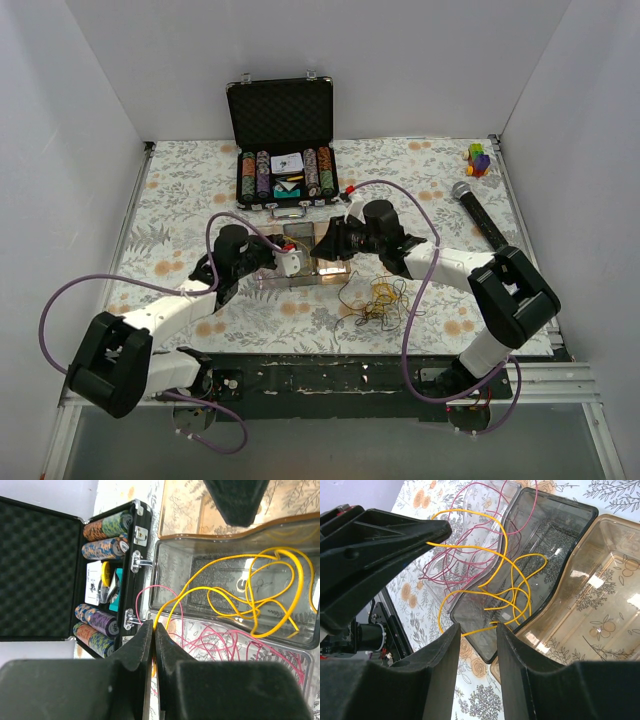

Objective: Untangle the cables
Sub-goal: Place the cable in the bin.

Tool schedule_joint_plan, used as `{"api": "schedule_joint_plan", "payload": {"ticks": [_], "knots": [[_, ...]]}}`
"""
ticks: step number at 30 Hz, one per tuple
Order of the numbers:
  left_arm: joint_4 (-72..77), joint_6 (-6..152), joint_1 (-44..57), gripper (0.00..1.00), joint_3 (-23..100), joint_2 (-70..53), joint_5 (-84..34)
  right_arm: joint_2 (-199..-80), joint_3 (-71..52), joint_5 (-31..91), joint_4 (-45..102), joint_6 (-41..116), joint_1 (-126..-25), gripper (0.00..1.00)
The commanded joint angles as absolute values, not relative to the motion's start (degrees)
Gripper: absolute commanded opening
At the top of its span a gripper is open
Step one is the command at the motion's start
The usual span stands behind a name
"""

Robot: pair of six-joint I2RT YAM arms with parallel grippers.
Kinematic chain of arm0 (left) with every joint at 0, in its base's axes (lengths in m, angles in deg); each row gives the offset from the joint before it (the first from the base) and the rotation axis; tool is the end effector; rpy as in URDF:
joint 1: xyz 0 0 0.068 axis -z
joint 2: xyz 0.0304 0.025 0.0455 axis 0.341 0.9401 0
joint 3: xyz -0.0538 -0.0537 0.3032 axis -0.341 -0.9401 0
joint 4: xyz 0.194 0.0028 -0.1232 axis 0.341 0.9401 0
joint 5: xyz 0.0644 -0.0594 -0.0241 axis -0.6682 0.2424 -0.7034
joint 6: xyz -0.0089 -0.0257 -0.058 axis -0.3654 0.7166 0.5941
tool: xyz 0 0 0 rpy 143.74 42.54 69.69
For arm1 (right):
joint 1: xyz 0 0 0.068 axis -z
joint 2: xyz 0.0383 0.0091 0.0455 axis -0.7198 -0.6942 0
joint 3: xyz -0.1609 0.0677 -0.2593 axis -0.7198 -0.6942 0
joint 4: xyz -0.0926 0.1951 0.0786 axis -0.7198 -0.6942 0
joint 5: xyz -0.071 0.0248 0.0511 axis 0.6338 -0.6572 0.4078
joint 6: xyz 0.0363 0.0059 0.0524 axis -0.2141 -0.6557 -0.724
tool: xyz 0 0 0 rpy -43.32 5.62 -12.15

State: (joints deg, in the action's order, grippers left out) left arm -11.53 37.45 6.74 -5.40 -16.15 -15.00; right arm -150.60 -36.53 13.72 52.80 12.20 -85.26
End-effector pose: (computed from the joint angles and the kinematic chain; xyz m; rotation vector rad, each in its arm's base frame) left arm 0.1872 -0.1115 0.2612 1.0308 1.6749 -0.3409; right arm 0.2491 0.2291 0.2734 -0.4311 2.0516 1.1988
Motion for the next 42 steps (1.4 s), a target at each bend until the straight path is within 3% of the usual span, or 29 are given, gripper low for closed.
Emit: {"api": "schedule_joint_plan", "payload": {"ticks": [1,8,19,26,28,34,42], "knots": [[-7.9,33.7,6.3,0.0,-2.4,-14.9,-15.8,-149.0,-34.3,15.6,54.5,12.1,-85.1,0.42],[-8.4,36.5,7.7,0.0,1.5,-11.1,-11.4,-144.7,-36.8,19.0,54.1,11.8,-83.9,0.42],[-7.7,39.8,12.8,0.09,4.8,-3.8,-9.2,-137.3,-43.6,21.2,54.3,10.0,-81.2,0.41],[-6.1,44.8,13.1,0.36,8.4,-1.0,-9.3,-136.4,-45.0,20.2,54.9,9.5,-80.0,0.42],[-4.5,47.2,13.1,0.52,10.8,-0.9,-9.1,-136.6,-45.1,19.9,55.3,9.5,-79.9,0.41],[6.6,53.9,12.3,0.79,21.1,-2.4,-9.0,-137.5,-44.3,18.5,56.1,9.1,-79.9,0.41],[11.7,69.5,5.4,0.85,29.1,-5.4,-7.2,-140.2,-40.6,16.3,56.7,9.0,-80.1,0.43]]}}
